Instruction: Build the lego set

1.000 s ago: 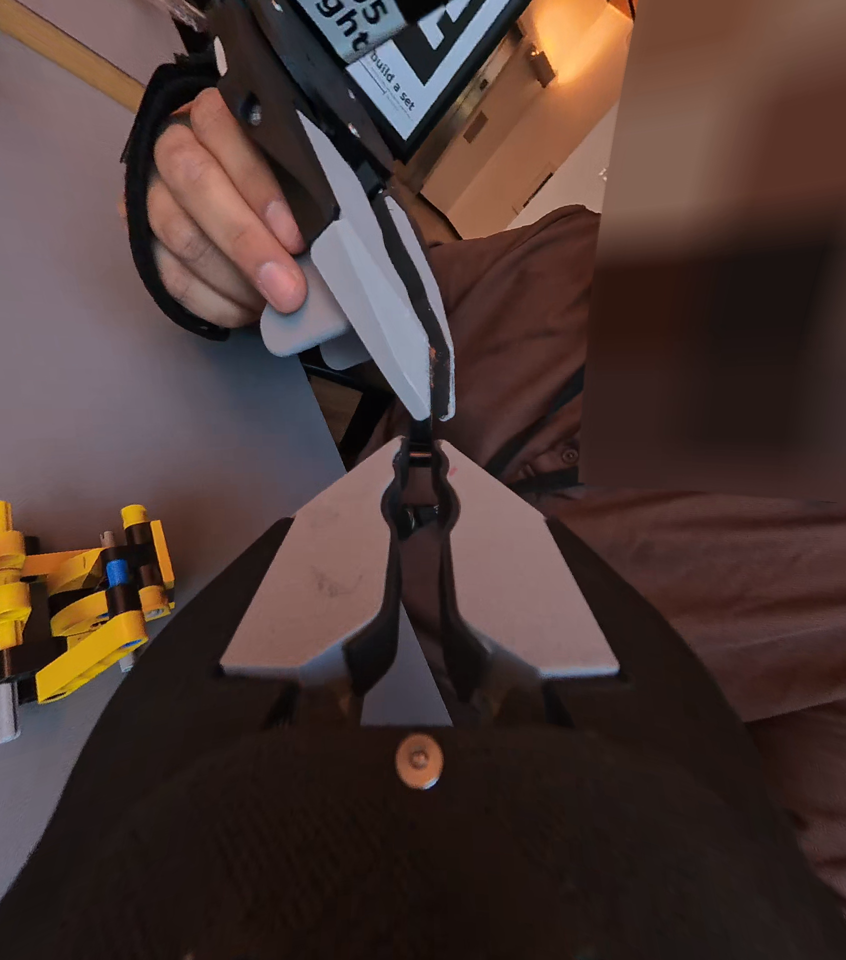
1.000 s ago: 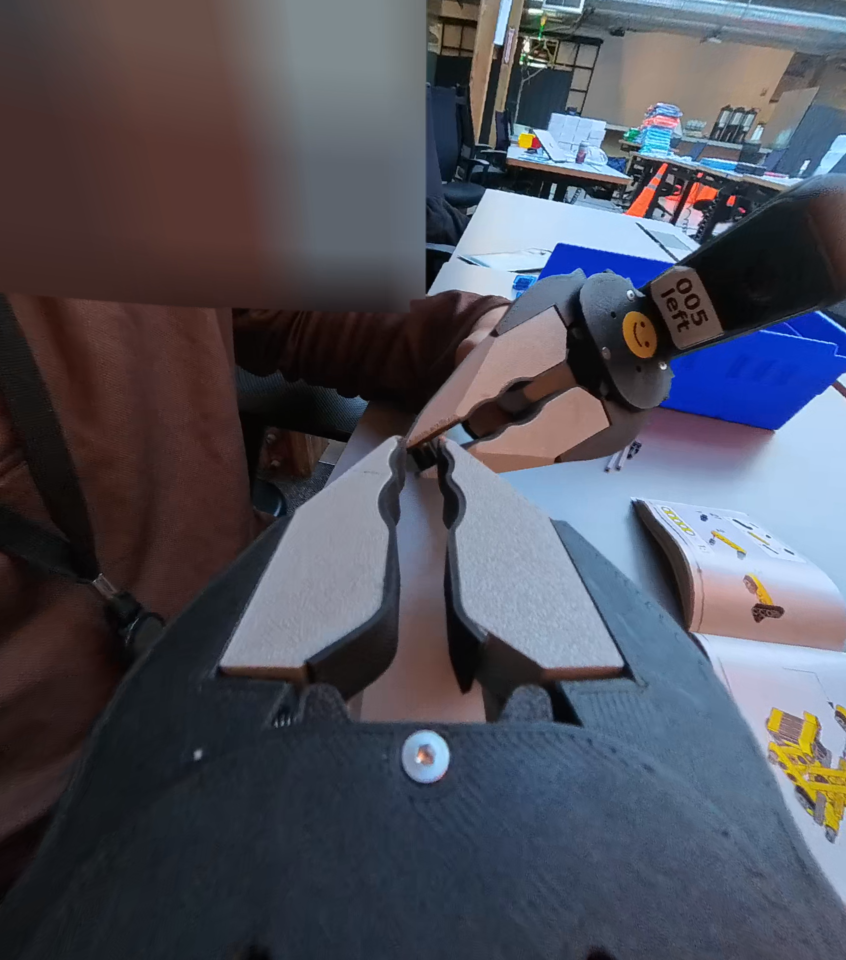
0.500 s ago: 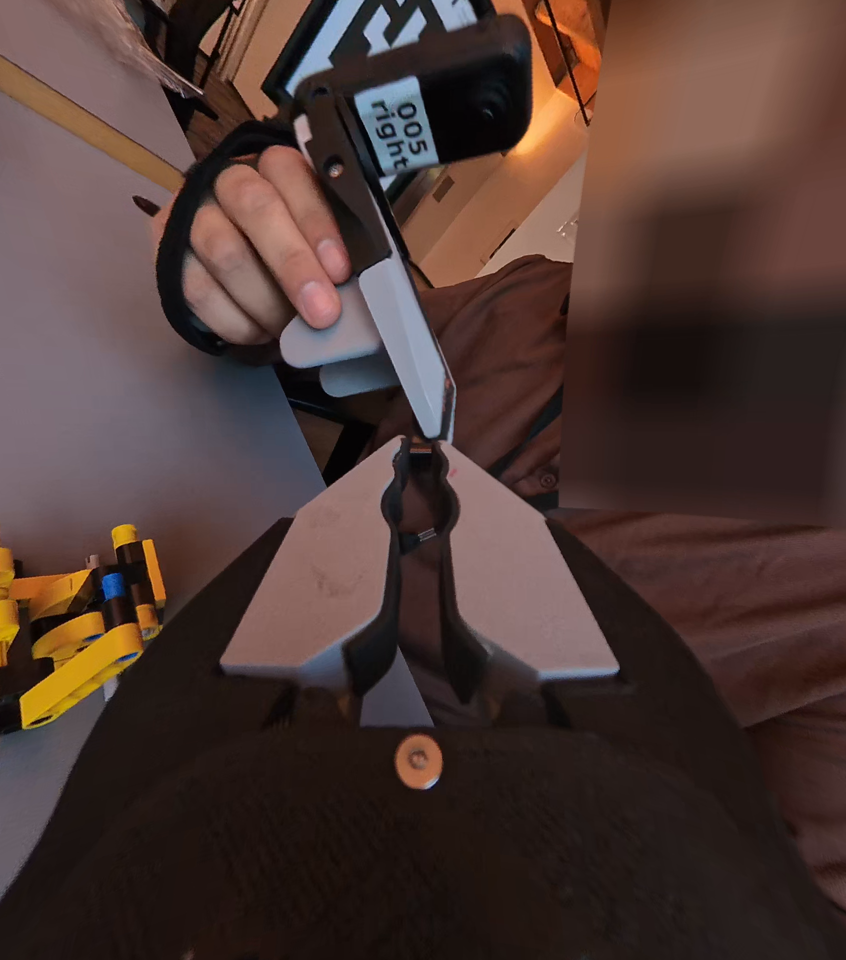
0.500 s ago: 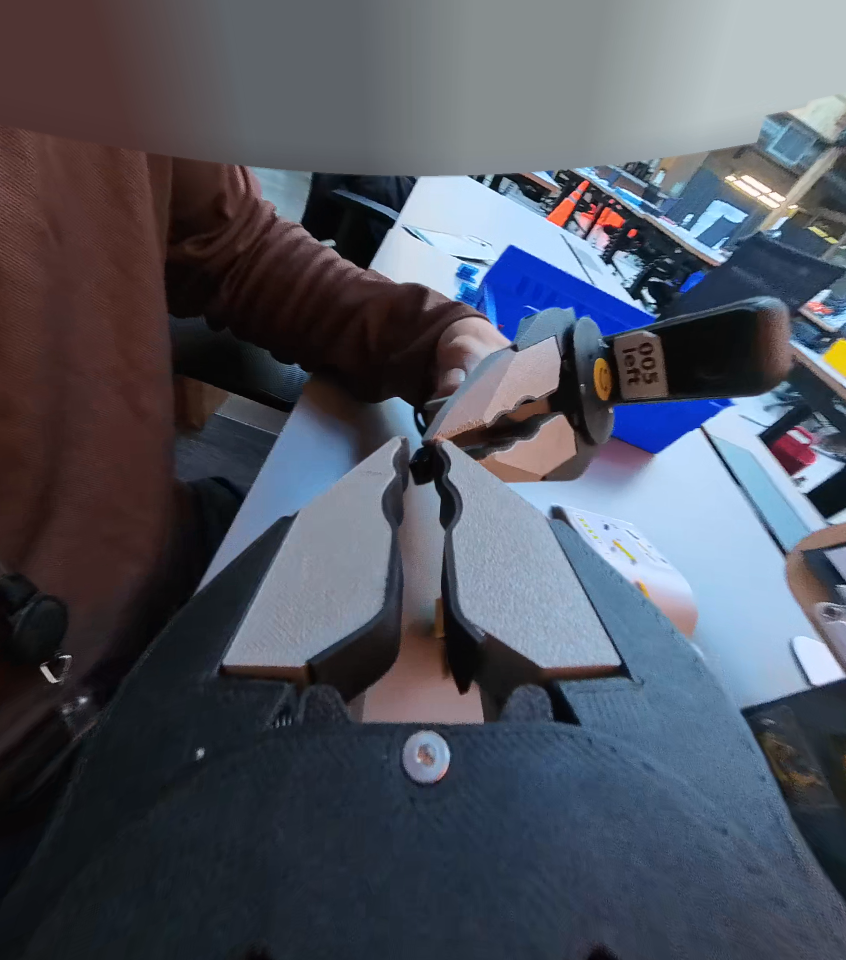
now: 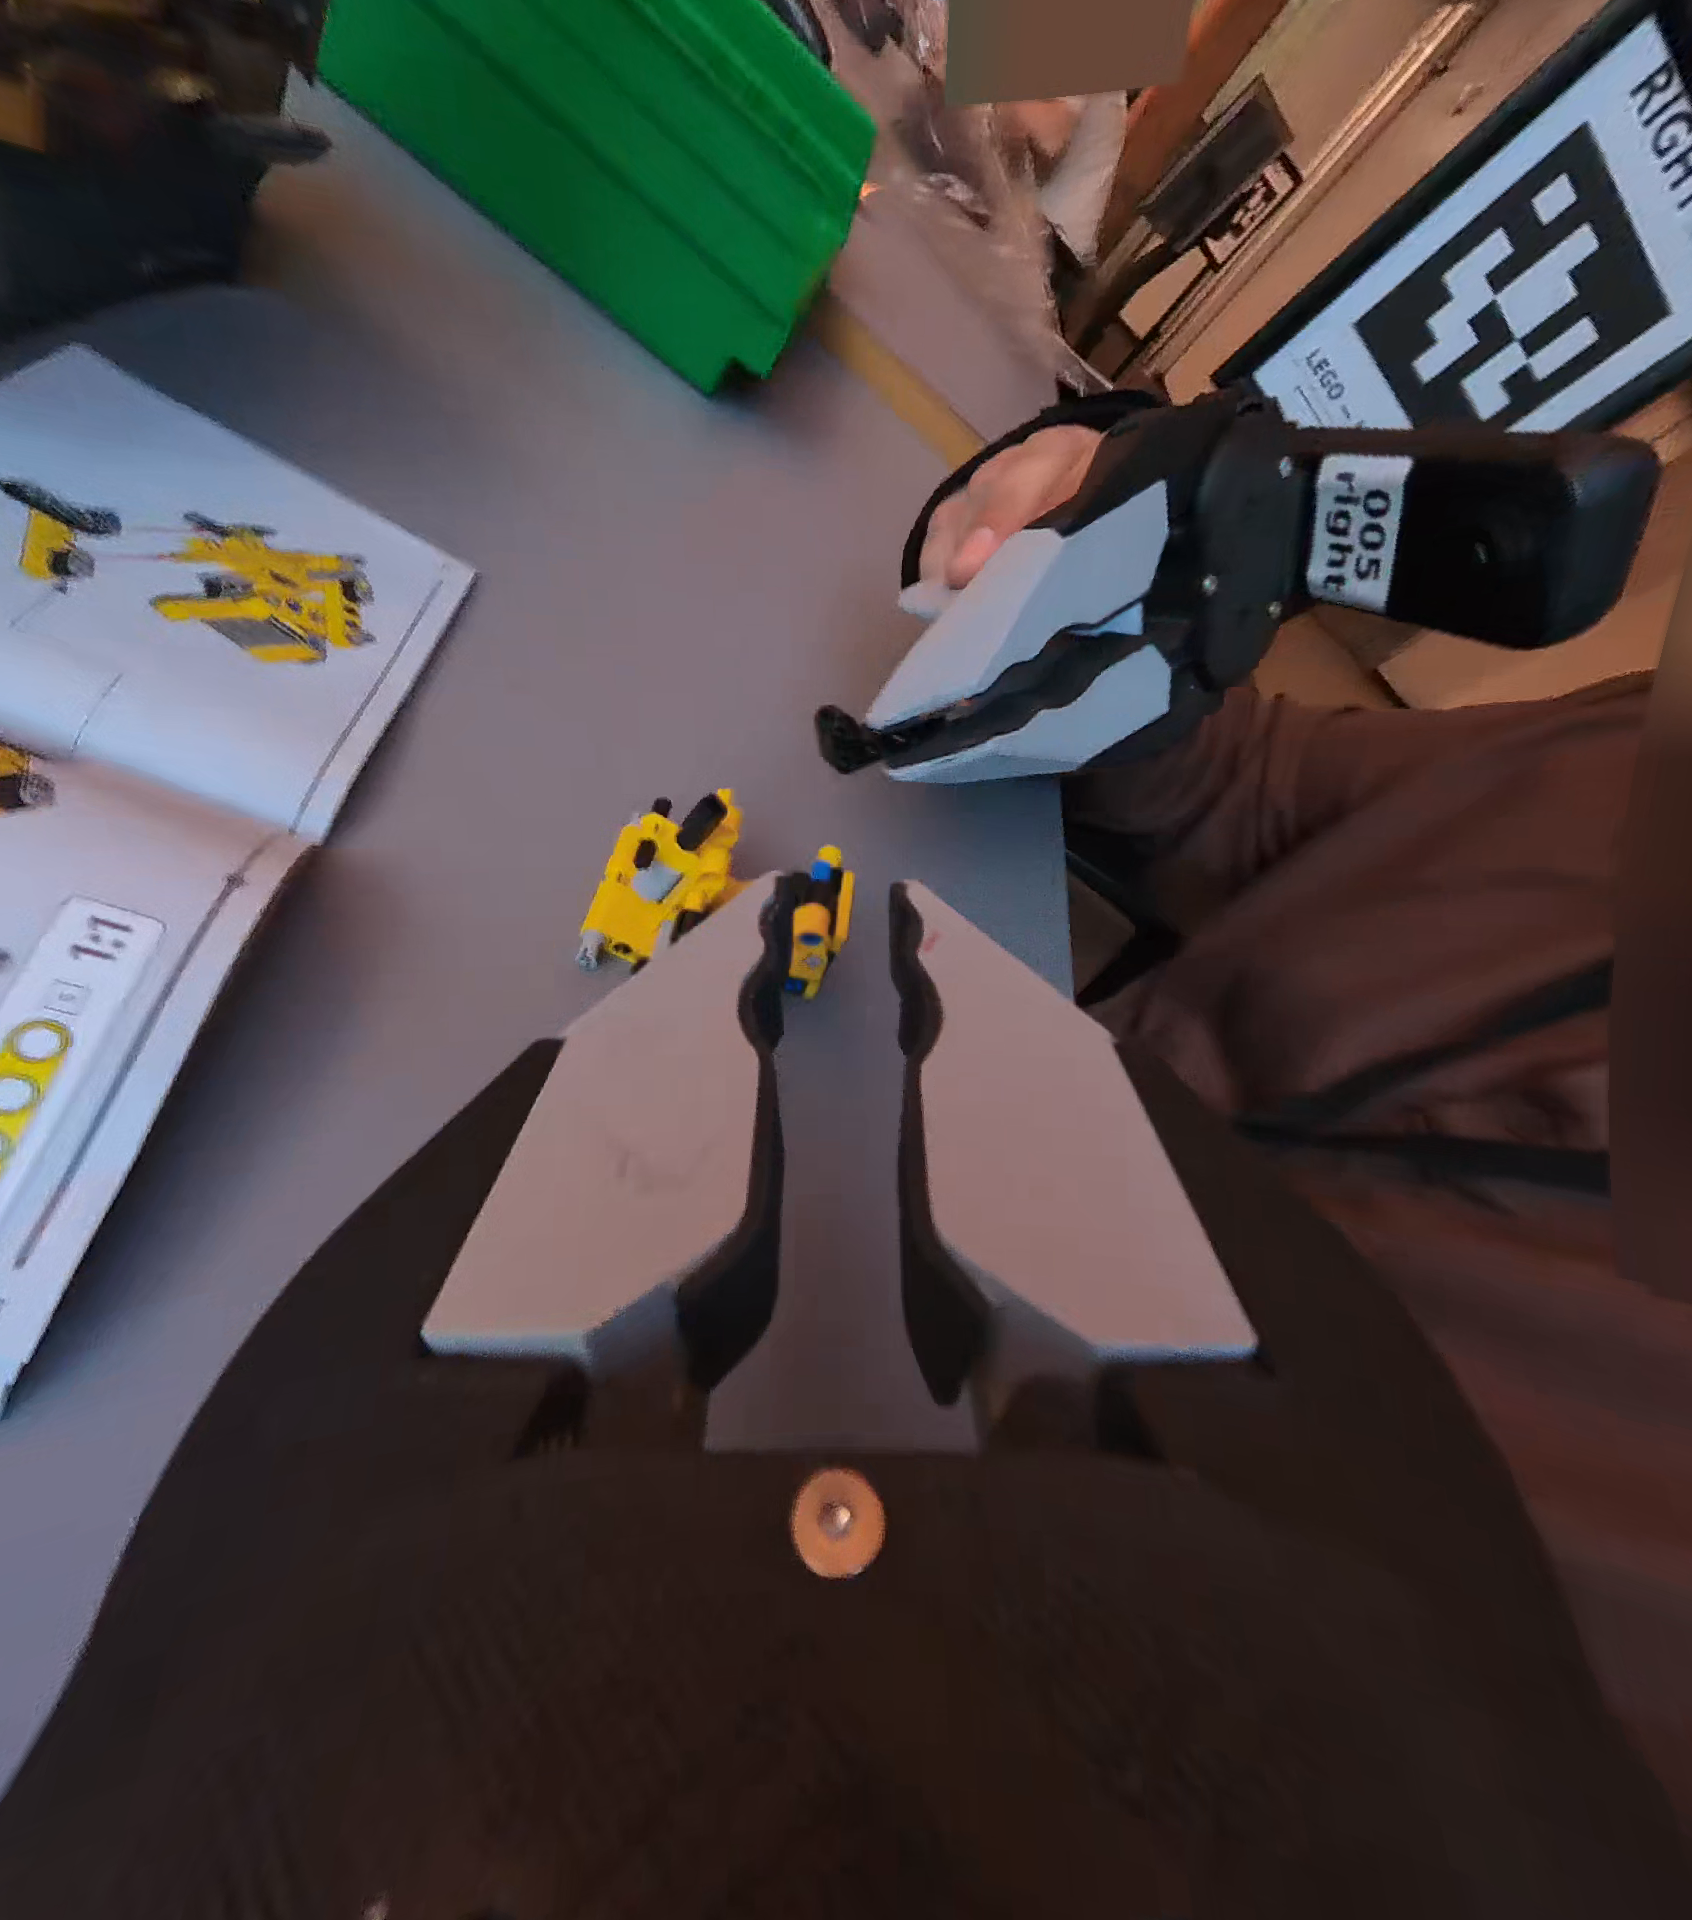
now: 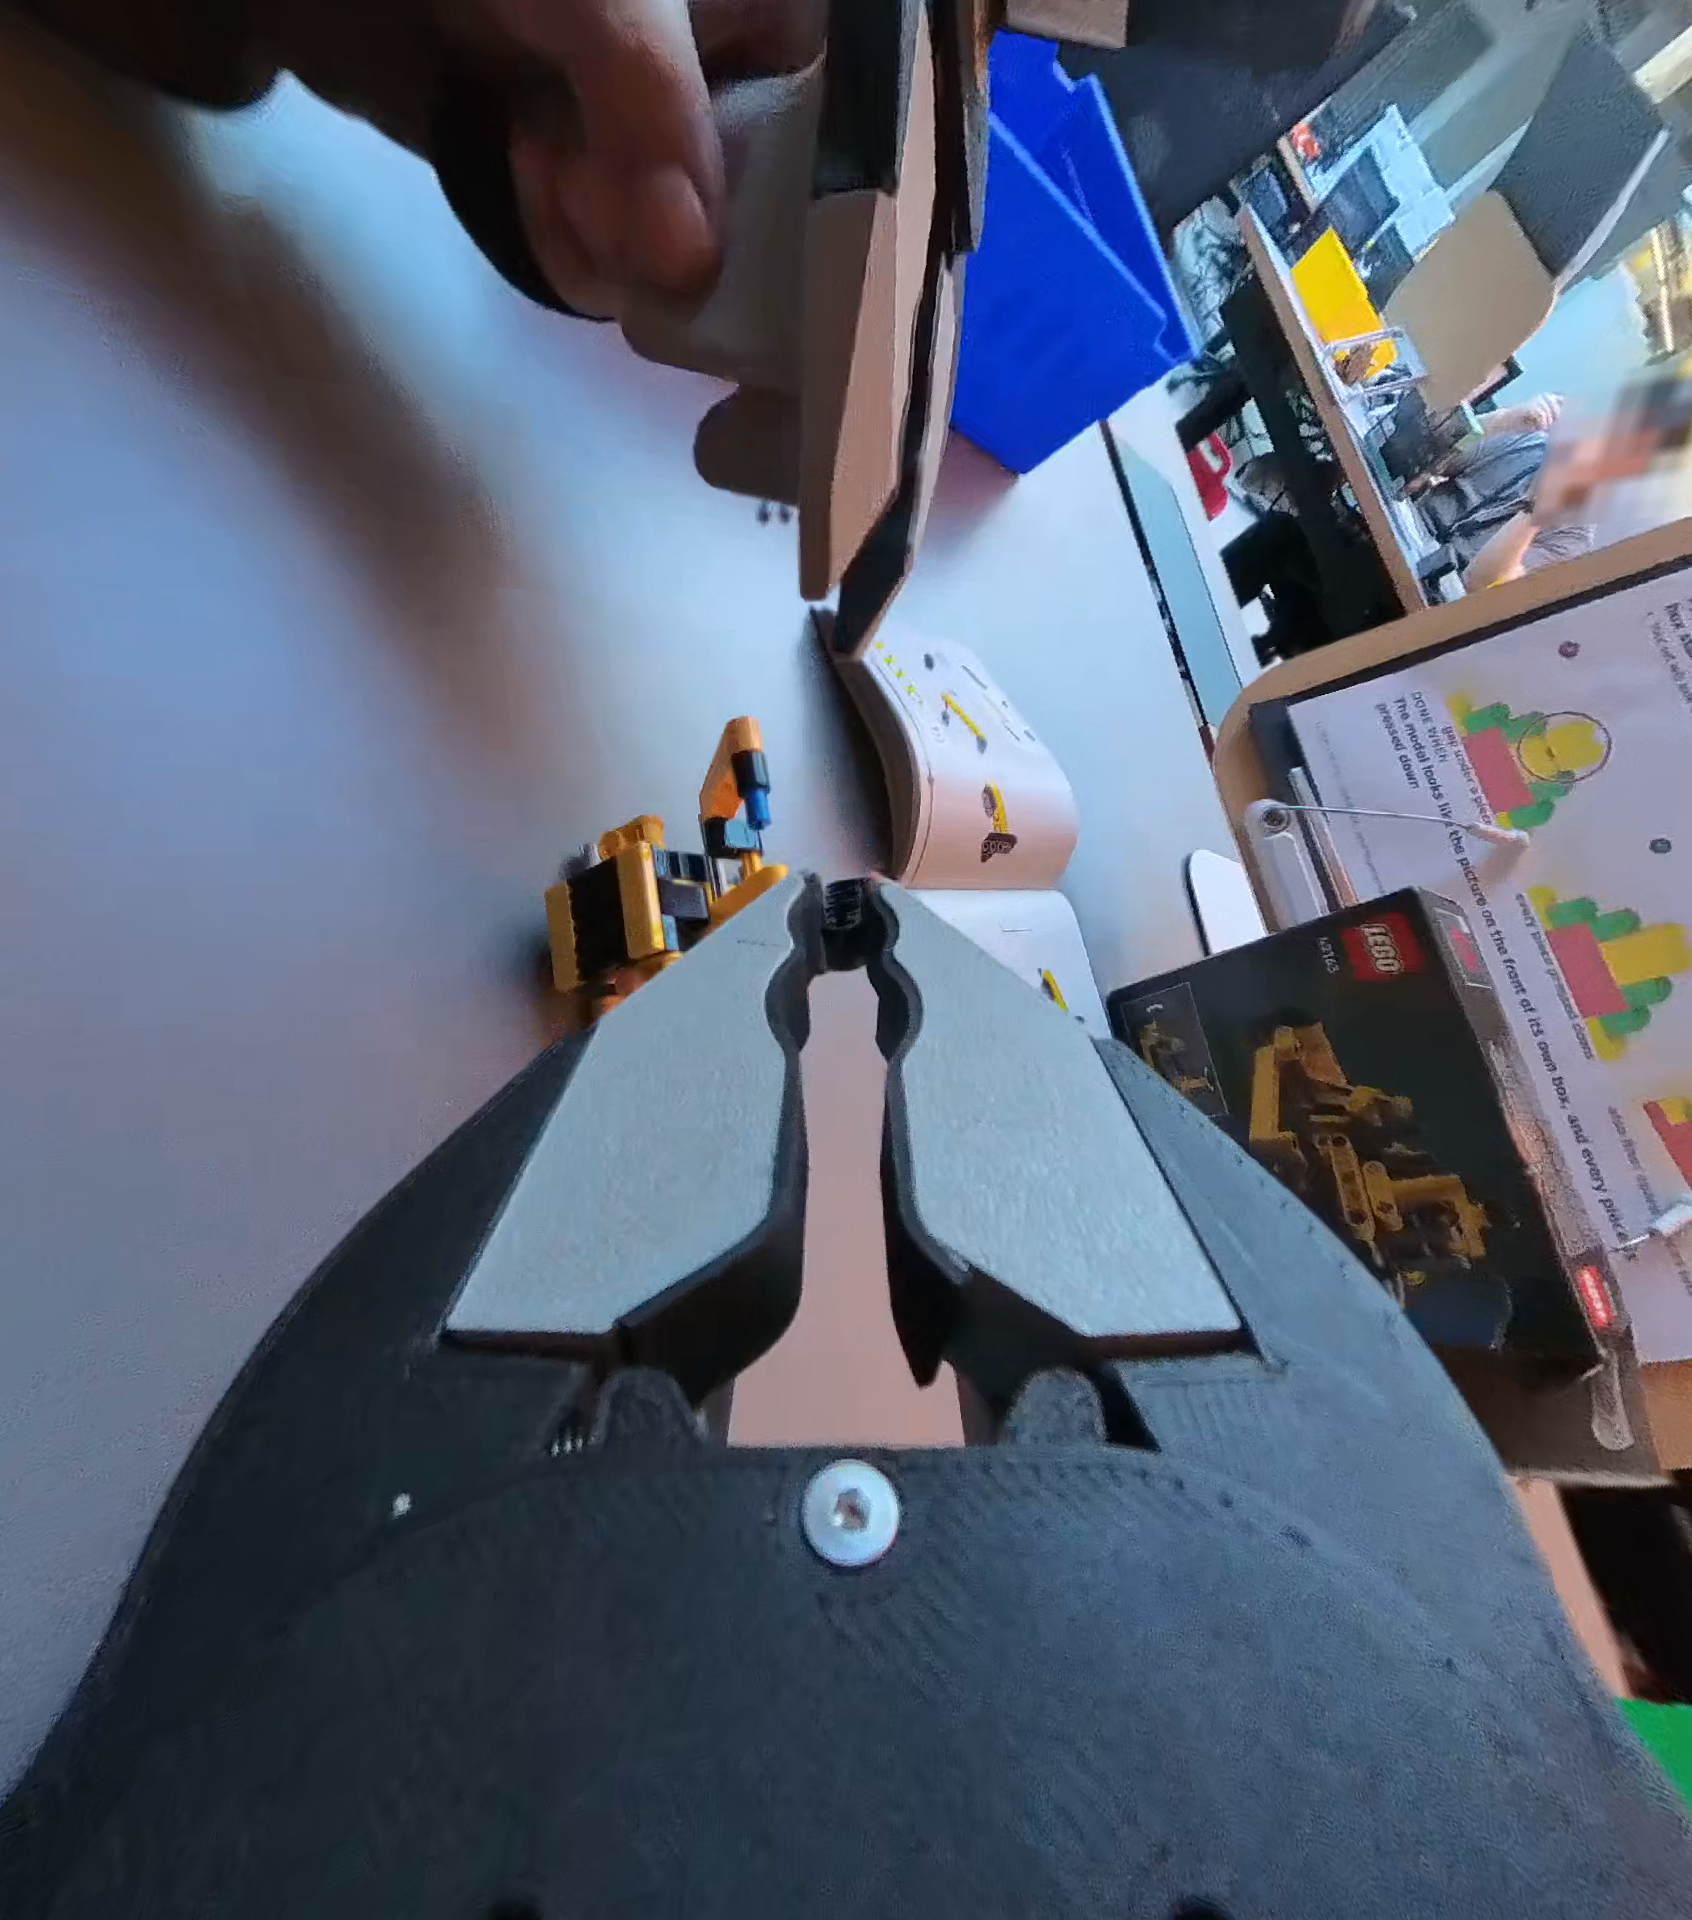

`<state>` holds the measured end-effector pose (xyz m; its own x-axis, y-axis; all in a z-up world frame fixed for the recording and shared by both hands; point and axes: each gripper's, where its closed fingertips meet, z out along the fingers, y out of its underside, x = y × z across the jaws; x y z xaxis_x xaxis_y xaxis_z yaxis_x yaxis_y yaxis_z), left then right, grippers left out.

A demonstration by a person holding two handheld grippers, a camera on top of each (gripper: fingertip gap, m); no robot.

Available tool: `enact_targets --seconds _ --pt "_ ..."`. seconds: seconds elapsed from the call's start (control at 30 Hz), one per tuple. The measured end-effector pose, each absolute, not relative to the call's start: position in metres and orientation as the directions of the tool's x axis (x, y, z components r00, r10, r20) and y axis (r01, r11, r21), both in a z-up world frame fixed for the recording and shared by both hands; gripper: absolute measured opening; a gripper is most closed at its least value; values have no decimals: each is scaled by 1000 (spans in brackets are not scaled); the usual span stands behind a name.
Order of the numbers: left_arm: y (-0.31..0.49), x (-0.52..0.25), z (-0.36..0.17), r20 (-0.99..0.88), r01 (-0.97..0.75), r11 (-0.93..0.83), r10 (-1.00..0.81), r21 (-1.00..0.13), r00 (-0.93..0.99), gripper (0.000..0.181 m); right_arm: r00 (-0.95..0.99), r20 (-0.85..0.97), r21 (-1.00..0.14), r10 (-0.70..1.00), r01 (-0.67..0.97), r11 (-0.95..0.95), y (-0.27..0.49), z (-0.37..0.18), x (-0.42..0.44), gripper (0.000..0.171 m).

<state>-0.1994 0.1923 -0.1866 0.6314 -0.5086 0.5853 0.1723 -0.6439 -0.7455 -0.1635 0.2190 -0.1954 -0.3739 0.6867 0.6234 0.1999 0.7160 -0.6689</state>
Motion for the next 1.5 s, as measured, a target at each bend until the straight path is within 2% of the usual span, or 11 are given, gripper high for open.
enact_targets --seconds 0.13,0.3,0.4,0.53,0.63,0.73,0.83,0.97,1.13,1.37,1.5 --pt "185 -186 -208 584 104 -678 -533 -728 612 16 -385 666 -621 639 188 761 215 -204 -167 4" --pt "190 -169 -221 475 -26 -644 -590 -765 653 9 -396 636 -653 662 181 736 215 -209 -167 4" --pt "192 -163 -223 455 -35 -626 -602 -779 655 3 -392 623 -669 677 180 721 214 -210 -167 4" --pt "190 -157 -219 478 -3 -625 -600 -781 642 23 -379 627 -666 681 193 720 221 -214 -164 4" --pt "190 -152 -212 427 -6 -572 -619 -820 659 30 -380 622 -681 685 170 712 219 -209 -159 4" --pt "196 -149 -219 360 -50 -557 -600 -829 715 13 -365 633 -687 683 142 712 216 -203 -155 4" --pt "203 -147 -218 381 1 -554 -570 -832 727 11 -346 656 -675 670 128 727 214 -201 -150 4" --pt "208 -152 -214 478 119 -577 -523 -808 706 10 -273 741 -601 614 138 787 222 -201 -146 4" --pt "208 -154 -205 585 234 -589 -521 -774 622 9 -194 853 -457 484 167 873 229 -203 -146 4" --pt "210 -159 -208 603 275 -584 -493 -764 627 9 -157 939 -273 305 197 942 220 -210 -149 4" --pt "210 -154 -208 593 267 -576 -506 -773 626 9 -155 955 -218 253 211 953 216 -215 -151 5"
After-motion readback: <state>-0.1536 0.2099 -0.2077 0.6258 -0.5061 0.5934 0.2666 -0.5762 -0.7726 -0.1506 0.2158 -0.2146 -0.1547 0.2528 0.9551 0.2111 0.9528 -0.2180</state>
